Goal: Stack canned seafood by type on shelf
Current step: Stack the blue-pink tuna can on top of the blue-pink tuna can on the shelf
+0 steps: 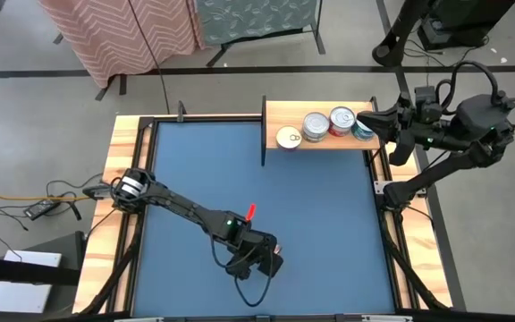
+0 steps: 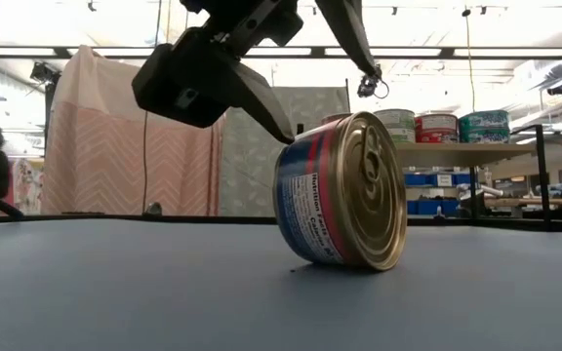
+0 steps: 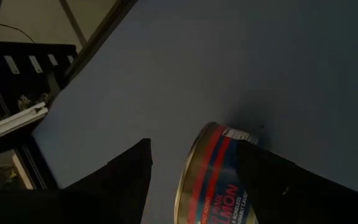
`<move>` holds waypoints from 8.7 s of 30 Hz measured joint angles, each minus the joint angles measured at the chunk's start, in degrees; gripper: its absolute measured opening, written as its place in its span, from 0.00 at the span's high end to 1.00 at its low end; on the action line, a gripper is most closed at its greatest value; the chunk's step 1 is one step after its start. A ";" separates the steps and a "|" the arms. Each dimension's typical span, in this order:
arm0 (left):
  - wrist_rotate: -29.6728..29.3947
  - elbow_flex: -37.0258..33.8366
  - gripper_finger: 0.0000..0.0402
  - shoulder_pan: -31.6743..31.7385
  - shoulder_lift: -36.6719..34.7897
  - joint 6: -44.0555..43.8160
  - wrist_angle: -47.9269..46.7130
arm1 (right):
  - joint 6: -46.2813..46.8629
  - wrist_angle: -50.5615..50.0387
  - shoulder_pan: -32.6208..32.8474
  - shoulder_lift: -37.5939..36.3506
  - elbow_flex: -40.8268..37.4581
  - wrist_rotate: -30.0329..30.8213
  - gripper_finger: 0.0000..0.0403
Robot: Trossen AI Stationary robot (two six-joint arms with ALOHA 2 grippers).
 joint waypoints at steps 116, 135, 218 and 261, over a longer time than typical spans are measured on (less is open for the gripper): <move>-68.09 18.47 0.22 -4.96 -42.49 -110.05 -26.96 | -58.51 -4.32 -8.05 47.17 -15.58 -60.77 0.32; -68.46 18.45 0.22 -4.96 -42.45 -112.73 -26.88 | -55.78 7.28 -6.87 48.13 -15.59 -65.76 0.28; -68.00 18.47 0.22 -4.96 -42.45 -108.01 -26.47 | -49.65 3.02 -13.83 58.45 4.46 -53.17 0.51; -68.03 18.58 0.22 -7.18 -49.10 -82.99 -25.55 | 9.41 -0.04 -18.91 36.07 25.42 -11.05 0.51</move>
